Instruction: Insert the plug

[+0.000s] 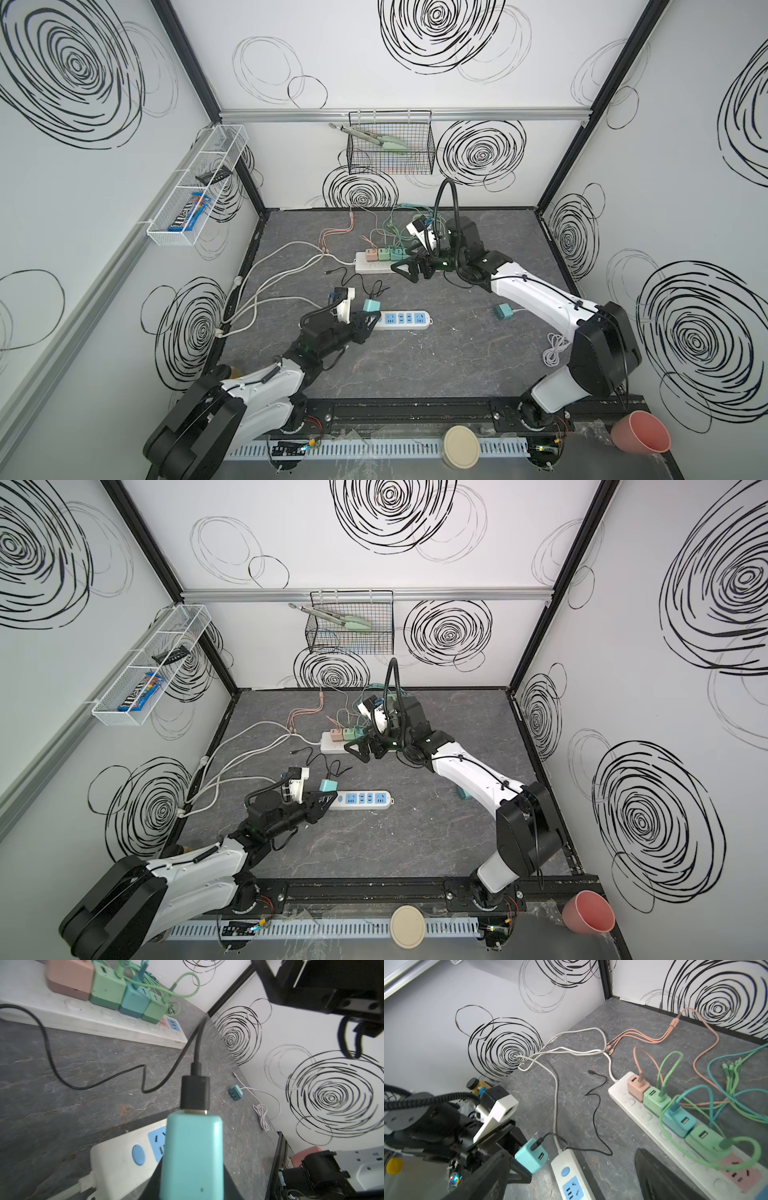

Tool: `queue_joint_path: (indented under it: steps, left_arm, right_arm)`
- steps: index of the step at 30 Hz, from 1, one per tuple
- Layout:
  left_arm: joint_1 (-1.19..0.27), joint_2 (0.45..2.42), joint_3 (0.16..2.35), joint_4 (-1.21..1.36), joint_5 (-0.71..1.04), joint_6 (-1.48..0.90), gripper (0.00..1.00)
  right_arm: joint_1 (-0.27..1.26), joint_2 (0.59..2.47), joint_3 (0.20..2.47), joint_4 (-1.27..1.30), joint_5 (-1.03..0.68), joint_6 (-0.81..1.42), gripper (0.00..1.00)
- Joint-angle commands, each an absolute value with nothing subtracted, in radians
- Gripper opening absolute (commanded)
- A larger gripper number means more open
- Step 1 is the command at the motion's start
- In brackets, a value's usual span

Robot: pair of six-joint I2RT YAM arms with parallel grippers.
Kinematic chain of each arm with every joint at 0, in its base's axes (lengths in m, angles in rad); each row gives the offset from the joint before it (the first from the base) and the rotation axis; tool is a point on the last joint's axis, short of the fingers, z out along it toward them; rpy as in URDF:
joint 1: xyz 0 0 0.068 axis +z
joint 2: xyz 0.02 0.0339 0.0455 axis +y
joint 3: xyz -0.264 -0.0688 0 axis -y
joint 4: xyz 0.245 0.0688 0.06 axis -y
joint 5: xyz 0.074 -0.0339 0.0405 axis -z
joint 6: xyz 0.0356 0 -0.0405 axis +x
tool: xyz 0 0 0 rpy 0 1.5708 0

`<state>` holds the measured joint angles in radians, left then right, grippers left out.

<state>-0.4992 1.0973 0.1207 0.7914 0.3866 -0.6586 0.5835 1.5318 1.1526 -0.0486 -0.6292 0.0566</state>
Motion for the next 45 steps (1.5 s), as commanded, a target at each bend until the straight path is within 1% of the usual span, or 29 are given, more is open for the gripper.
queue_joint_path:
  steps: [1,6,9,11,12,17,21,24,28,31,37,41,45]
  left_arm:
    - [-0.494,1.136,0.146,0.991,0.475,-0.611,0.00]
    - [-0.500,1.199,0.128,1.146,0.475,-0.557,0.00]
    - [-0.505,1.238,0.147,1.159,0.499,-0.514,0.00]
    - [-0.509,1.258,0.154,1.177,0.522,-0.492,0.00]
    - [-0.511,1.264,0.154,1.188,0.526,-0.484,0.00]
    - [-0.520,1.279,0.153,1.195,0.534,-0.433,0.00]
    - [-0.536,1.275,0.132,1.234,0.520,-0.390,0.00]
    - [-0.555,1.261,0.115,1.244,0.514,-0.347,0.00]
    - [-0.570,1.244,0.115,1.216,0.534,-0.302,0.00]
    - [-0.587,1.244,0.117,1.206,0.551,-0.280,0.00]
    - [-0.603,1.249,0.121,1.216,0.572,-0.272,0.00]
    - [-0.607,1.250,0.122,1.224,0.592,-0.269,0.00]
    - [-0.618,1.262,0.127,1.212,0.611,-0.256,0.00]
  right_arm:
    - [0.589,1.482,1.113,-0.105,-0.740,-0.128,1.00]
    - [0.591,1.449,1.083,-0.223,-0.795,-0.229,0.92]
    - [0.597,1.447,1.066,-0.242,-0.862,-0.260,0.87]
    - [0.606,1.449,1.059,-0.250,-0.883,-0.274,0.87]
    - [0.611,1.450,1.053,-0.249,-0.881,-0.280,0.88]
    - [0.635,1.467,1.049,-0.291,-0.857,-0.350,0.80]
    - [0.640,1.502,1.087,-0.396,-0.861,-0.460,0.74]
    - [0.641,1.532,1.117,-0.465,-0.848,-0.514,0.72]
    - [0.641,1.571,1.150,-0.525,-0.915,-0.589,0.66]
    - [0.644,1.589,1.173,-0.513,-0.964,-0.602,0.62]
    - [0.665,1.616,1.212,-0.526,-1.009,-0.664,0.60]
    - [0.678,1.636,1.229,-0.519,-0.982,-0.666,0.59]
    - [0.691,1.665,1.264,-0.562,-0.958,-0.687,0.55]
